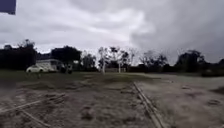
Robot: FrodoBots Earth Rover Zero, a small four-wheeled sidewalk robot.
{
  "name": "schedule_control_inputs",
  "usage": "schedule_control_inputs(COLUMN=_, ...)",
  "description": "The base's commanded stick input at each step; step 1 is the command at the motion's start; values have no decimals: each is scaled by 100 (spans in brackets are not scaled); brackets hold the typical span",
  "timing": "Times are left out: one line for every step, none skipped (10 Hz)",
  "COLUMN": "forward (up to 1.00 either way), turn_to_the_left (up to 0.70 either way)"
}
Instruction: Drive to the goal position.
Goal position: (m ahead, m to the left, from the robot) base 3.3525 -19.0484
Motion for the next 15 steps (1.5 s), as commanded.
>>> schedule_control_inputs(forward=70, turn_to_the_left=0)
schedule_control_inputs(forward=70, turn_to_the_left=0)
schedule_control_inputs(forward=70, turn_to_the_left=0)
schedule_control_inputs(forward=70, turn_to_the_left=0)
schedule_control_inputs(forward=70, turn_to_the_left=0)
schedule_control_inputs(forward=70, turn_to_the_left=0)
schedule_control_inputs(forward=70, turn_to_the_left=-3)
schedule_control_inputs(forward=70, turn_to_the_left=-16)
schedule_control_inputs(forward=70, turn_to_the_left=-35)
schedule_control_inputs(forward=70, turn_to_the_left=-29)
schedule_control_inputs(forward=70, turn_to_the_left=0)
schedule_control_inputs(forward=70, turn_to_the_left=0)
schedule_control_inputs(forward=70, turn_to_the_left=0)
schedule_control_inputs(forward=70, turn_to_the_left=0)
schedule_control_inputs(forward=70, turn_to_the_left=0)
